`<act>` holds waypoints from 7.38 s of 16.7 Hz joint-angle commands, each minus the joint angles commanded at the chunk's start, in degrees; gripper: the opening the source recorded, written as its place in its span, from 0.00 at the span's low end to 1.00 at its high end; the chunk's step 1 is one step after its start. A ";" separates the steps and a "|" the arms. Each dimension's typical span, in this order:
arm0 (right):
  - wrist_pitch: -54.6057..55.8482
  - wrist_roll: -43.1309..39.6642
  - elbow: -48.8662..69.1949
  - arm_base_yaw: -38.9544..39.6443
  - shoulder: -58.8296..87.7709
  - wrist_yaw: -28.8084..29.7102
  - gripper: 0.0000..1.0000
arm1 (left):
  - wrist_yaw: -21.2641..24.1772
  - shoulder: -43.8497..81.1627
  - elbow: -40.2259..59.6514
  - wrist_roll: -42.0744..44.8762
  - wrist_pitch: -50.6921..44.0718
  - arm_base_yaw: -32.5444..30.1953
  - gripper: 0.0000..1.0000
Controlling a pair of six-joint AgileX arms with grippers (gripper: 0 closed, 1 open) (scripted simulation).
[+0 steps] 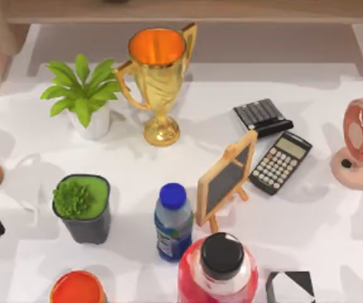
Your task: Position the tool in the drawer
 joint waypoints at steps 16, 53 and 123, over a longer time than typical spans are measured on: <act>28.65 -39.12 25.98 -10.31 56.17 -11.44 1.00 | 0.00 0.00 0.00 0.00 0.00 0.00 1.00; 65.56 -89.29 69.56 -24.96 134.84 -22.83 0.77 | 0.00 0.00 0.00 0.00 0.00 0.00 1.00; 90.56 -88.90 27.66 -40.48 118.06 -38.63 0.83 | 0.00 0.00 0.00 0.00 0.00 0.00 1.00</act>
